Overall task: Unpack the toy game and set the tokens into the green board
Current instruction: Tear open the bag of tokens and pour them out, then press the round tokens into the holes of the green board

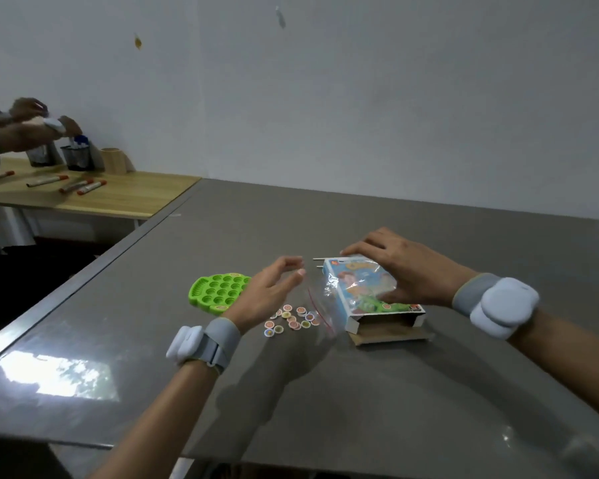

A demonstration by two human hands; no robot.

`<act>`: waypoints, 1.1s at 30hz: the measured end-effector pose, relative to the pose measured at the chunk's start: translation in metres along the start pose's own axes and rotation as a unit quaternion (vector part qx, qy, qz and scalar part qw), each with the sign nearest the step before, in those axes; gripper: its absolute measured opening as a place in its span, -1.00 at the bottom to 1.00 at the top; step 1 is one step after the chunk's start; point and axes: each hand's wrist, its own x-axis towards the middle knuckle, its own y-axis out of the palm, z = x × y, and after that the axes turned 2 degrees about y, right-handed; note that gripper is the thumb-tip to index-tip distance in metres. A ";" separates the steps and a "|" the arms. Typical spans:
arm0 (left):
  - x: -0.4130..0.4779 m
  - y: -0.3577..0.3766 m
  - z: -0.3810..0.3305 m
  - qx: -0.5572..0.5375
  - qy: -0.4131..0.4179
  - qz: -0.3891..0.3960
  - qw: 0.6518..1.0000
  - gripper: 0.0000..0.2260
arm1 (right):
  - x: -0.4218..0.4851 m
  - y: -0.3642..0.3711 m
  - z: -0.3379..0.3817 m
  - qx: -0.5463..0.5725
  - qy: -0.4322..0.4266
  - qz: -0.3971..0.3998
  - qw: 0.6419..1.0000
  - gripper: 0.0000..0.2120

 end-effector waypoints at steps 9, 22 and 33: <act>0.021 0.018 -0.038 0.043 0.050 0.123 0.990 -0.87 | -0.021 0.004 -0.005 0.068 -0.016 -0.058 0.996 -0.32; 0.025 0.036 -0.028 -0.214 0.004 -0.034 0.976 -0.90 | -0.028 0.026 -0.022 0.623 0.256 -0.121 0.730 -0.43; 0.034 0.074 -0.023 -0.185 -0.065 -0.009 0.980 -0.89 | -0.010 0.060 -0.034 0.634 0.341 -0.209 0.662 -0.84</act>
